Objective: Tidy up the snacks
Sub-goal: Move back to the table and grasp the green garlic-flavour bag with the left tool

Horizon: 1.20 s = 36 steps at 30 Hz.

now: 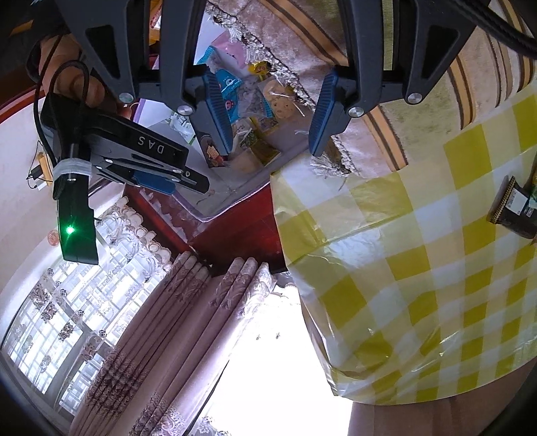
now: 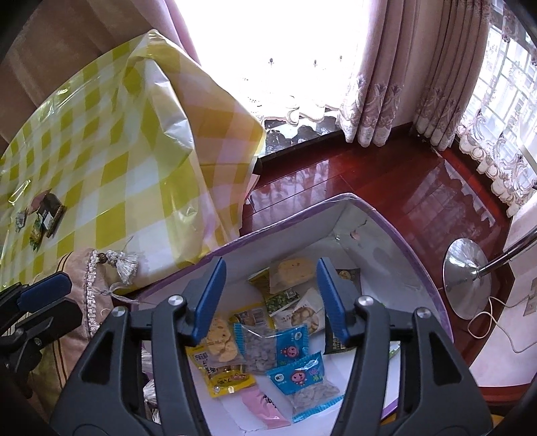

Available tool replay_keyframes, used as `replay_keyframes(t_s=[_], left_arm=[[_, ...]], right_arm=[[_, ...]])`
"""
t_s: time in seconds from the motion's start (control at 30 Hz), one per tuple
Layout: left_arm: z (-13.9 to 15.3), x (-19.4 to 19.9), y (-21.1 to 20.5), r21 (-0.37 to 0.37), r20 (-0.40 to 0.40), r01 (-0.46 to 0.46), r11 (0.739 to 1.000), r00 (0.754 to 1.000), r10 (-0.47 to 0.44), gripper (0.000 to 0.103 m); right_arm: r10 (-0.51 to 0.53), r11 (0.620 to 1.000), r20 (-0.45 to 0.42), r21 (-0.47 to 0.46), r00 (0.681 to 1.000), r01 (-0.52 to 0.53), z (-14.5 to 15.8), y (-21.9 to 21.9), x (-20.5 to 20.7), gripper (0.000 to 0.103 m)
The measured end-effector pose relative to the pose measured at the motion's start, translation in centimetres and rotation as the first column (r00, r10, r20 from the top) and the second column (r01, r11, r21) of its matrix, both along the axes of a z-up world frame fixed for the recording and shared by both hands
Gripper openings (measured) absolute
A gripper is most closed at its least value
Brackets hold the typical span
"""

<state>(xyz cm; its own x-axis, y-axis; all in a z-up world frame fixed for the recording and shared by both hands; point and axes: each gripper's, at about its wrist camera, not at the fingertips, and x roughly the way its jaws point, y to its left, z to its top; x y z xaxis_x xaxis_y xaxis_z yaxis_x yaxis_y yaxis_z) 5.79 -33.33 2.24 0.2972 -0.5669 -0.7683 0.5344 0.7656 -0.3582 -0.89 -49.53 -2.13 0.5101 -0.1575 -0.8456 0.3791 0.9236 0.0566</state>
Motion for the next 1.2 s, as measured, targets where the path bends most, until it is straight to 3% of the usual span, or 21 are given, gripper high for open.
replay_keyframes(t_s=[0.83, 1.03, 1.2], left_arm=[[0.0, 2.7, 10.2, -0.029, -0.02, -0.213, 0.977, 0.977, 0.213, 0.051], [-0.2, 4.3, 15.0, -0.022, -0.019, -0.295, 0.955, 0.955, 0.294, 0.056], [-0.5, 6.1, 19.7, 0.032, -0.003, -0.365, 0.93, 0.931, 0.366, 0.059]], right_arm=[[0.172, 0.985, -0.026, -0.015, 0.985, -0.173, 0.3, 7.5, 3.0, 0.068], [0.216, 0.976, -0.035, -0.02, 0.976, -0.217, 0.1, 9.6, 3.9, 0.069], [0.236, 0.971, -0.044, -0.02, 0.971, -0.237, 0.1, 10.5, 4.4, 0.07]])
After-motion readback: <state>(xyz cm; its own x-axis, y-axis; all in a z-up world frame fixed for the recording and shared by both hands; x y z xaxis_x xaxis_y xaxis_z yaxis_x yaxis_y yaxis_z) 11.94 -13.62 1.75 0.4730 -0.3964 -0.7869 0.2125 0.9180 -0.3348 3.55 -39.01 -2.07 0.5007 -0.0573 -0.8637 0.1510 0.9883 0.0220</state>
